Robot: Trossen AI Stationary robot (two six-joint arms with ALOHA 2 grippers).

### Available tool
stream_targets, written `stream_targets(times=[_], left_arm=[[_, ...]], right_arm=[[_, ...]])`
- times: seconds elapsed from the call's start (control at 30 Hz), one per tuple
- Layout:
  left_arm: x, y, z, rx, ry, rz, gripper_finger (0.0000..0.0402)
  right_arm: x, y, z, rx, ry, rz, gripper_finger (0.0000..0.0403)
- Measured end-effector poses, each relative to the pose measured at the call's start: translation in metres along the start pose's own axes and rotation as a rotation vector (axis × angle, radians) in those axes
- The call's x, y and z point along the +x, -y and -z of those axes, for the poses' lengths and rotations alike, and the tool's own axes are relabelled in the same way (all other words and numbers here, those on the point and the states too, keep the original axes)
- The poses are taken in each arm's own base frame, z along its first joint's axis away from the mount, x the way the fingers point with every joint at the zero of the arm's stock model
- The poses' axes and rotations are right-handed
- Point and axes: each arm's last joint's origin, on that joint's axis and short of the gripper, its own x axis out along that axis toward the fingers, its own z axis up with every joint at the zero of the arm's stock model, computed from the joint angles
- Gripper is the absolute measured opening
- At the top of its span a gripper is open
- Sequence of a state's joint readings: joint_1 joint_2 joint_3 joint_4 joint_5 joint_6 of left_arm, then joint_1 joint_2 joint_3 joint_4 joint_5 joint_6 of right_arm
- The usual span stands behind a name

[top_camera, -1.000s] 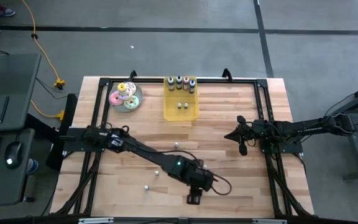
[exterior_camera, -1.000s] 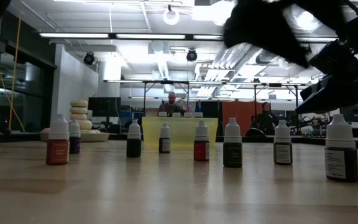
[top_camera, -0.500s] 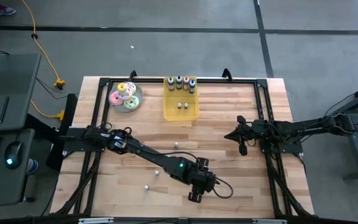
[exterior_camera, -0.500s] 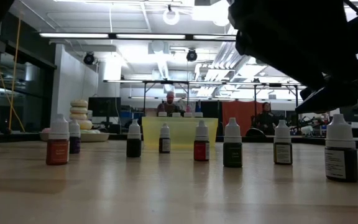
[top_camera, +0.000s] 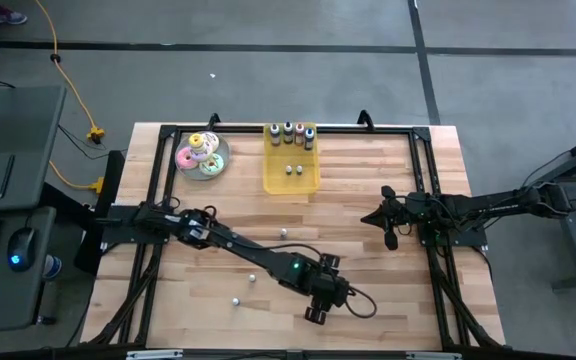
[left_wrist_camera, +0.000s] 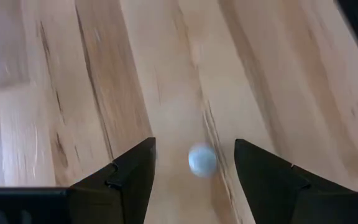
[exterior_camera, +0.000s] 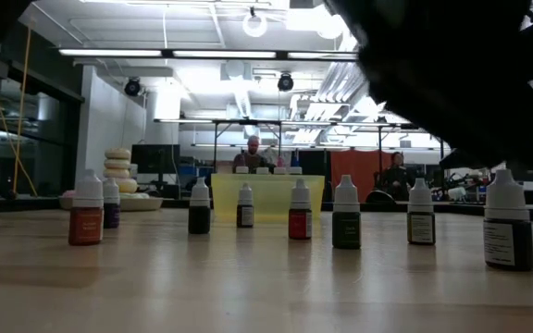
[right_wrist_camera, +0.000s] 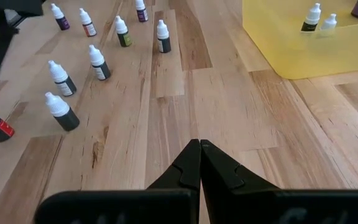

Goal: Pick & Place food coloring
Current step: Put the bottom small red food coloring bottle into the yellow bin

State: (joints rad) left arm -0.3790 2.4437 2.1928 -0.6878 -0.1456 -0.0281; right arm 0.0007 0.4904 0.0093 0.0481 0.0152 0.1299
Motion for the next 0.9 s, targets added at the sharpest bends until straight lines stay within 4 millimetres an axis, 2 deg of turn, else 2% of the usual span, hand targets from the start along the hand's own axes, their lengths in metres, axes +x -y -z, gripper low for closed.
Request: stream_targets(times=[0.23,0.5,0.7,0.9], left_arm=[[0.016,-0.002,0.008,0.001,-0.037,0.006,0.0211],[0.022,0.000,0.013,0.005,-0.058,0.044,0.0211],[0.023,-0.006,0.012,-0.005,-0.056,0.038,0.0210],[0.023,-0.006,0.013,-0.005,-0.058,0.052,0.0172]], right_arm=[[0.000,0.000,0.000,0.000,0.000,0.000,0.0000],[0.000,0.000,0.000,0.000,0.000,0.000,0.0000],[0.000,0.000,0.000,0.000,0.001,0.000,0.0000],[0.000,0.000,0.000,0.000,0.000,0.000,0.0000]])
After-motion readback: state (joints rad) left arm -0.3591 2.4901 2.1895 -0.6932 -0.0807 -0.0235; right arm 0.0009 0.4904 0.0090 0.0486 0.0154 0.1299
